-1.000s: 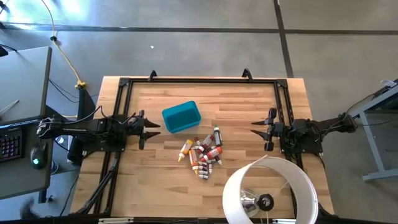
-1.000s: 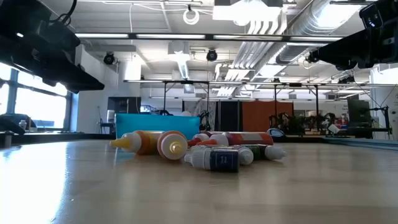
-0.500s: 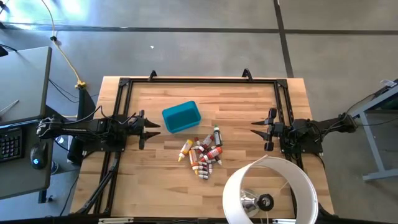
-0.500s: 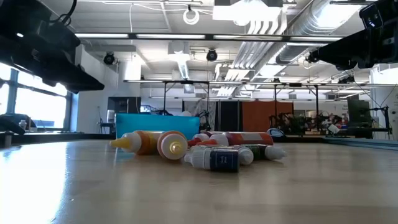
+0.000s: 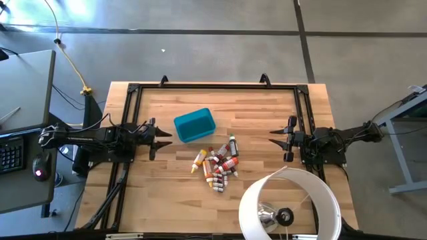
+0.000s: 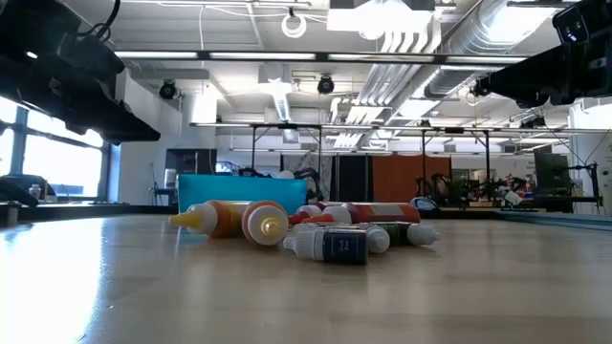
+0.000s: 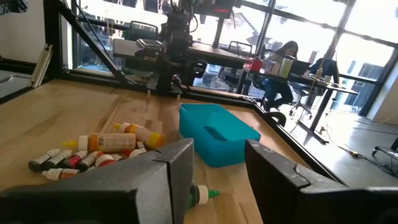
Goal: Pick & Place food coloring
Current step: Put the large yellow food coloring bottle into the blue bin
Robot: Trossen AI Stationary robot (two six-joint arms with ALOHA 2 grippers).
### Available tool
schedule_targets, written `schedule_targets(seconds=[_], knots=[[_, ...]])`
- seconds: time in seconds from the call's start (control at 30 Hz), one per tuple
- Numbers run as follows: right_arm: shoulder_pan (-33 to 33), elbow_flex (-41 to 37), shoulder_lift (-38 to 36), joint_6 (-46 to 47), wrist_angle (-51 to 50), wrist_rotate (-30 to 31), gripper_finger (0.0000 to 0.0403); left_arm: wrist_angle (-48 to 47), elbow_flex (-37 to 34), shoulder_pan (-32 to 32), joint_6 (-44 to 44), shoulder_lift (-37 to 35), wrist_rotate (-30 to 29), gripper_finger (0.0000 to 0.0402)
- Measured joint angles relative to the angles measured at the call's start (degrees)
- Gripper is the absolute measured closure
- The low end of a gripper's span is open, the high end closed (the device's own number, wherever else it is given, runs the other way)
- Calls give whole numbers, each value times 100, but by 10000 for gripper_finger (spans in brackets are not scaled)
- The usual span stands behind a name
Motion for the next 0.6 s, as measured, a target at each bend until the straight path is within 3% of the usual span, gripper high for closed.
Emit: schedule_targets(seconds=[0.17,0.4,0.6], knots=[[1,0,0,0,0,0,265,155,-18,0,791,0,-321,250],[1,2,0,0,1,0,265,473,-28,0,740,16,-305,250],[1,2,0,0,-1,0,265,1012,-18,-1,-59,24,448,250]])
